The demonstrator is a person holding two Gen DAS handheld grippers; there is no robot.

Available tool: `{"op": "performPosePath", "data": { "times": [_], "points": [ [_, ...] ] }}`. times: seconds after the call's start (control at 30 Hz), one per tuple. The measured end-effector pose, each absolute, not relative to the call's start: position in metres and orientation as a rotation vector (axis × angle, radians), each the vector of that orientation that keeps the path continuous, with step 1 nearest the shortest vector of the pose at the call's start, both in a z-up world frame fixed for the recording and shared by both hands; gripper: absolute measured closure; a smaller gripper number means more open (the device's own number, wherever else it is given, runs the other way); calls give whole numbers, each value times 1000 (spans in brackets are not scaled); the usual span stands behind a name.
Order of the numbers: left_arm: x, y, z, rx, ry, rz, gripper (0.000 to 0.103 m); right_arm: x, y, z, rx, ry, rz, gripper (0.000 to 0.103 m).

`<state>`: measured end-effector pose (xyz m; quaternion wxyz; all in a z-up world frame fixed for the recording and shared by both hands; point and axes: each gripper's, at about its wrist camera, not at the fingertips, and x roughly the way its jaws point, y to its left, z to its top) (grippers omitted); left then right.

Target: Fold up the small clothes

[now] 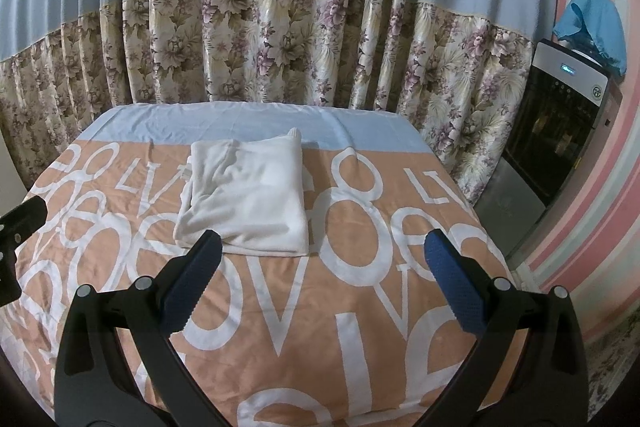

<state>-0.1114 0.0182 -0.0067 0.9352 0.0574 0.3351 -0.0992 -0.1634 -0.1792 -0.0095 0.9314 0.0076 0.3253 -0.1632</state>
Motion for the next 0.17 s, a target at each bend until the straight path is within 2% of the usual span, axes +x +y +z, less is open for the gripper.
{"op": "performPosePath", "data": {
  "times": [0.17],
  "points": [
    [-107,27,-11,105,712,-216,2,-162,-178,-11,14,668,-334,3]
  ]
}}
